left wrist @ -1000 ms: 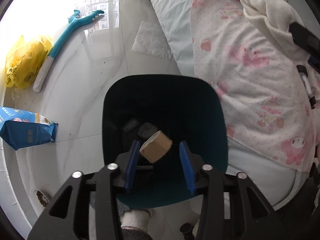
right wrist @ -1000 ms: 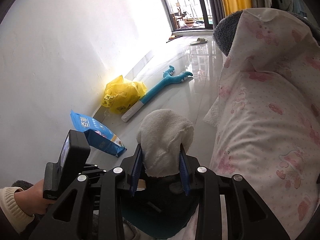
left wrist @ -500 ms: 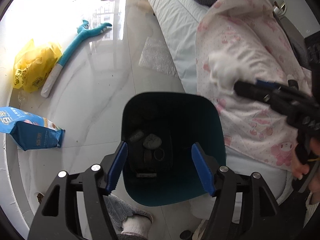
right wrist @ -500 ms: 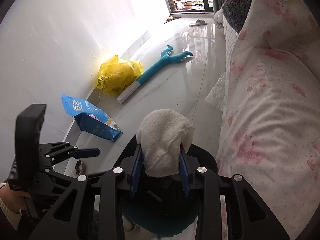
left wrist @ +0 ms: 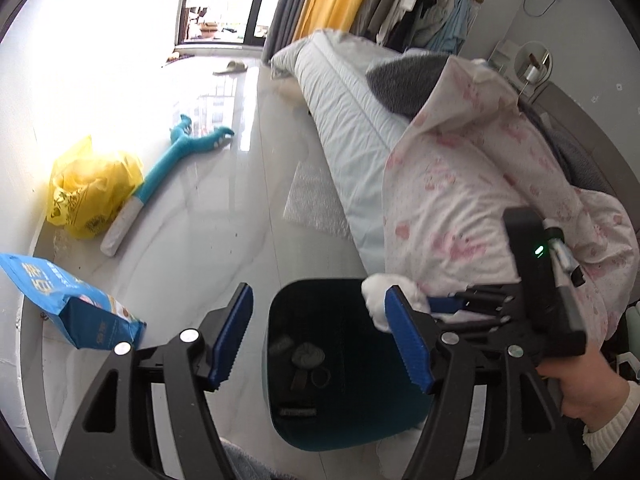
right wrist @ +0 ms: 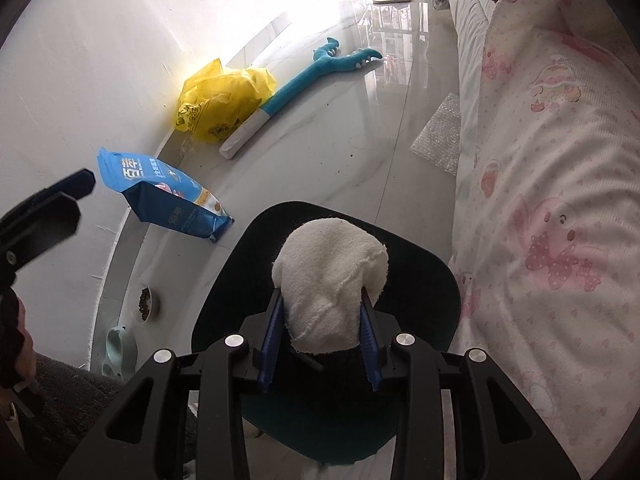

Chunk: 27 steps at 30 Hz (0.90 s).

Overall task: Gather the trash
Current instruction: 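Open both grippers to drop the tape core and sock ball into the bin, then move both grippers back over the duvet toward the black clip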

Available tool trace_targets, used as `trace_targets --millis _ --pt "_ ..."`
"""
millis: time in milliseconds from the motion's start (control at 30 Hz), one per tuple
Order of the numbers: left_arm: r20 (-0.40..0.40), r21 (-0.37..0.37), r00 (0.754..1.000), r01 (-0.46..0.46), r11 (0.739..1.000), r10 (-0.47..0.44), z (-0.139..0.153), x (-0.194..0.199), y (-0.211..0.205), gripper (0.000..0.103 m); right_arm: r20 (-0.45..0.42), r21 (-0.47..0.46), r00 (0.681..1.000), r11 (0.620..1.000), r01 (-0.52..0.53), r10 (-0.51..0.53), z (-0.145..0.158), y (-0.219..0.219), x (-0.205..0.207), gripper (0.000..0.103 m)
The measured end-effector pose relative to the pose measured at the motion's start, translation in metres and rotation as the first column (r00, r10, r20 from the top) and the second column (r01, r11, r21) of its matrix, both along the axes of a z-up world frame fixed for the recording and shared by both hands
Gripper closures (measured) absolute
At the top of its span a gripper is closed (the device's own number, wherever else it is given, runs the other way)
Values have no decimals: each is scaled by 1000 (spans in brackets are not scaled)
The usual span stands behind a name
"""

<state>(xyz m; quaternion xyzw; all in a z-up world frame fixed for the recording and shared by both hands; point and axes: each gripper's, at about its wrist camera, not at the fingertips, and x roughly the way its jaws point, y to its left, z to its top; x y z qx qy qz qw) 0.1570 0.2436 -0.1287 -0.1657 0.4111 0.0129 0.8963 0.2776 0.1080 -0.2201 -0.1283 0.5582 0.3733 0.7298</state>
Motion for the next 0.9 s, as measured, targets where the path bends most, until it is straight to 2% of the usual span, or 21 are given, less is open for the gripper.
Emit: trace_targets --millis 233,433,633,900 --pt "133 23 991 -1 1000 -2 34 -4 -5 27 13 -32 1000 999 7 -6 0 -6 -6 44" --pt "218 54 976 11 998 -22 56 -4 -21 25 46 19 999 1000 20 -21 24 -21 -4 38" --pt "257 65 966 16 998 -32 69 3 -38 20 117 80 993 997 2 -12 56 -38 -7 35" --pt "293 71 954 39 997 -59 83 18 -66 14 192 146 980 989 32 -60 89 -82 -1 32"
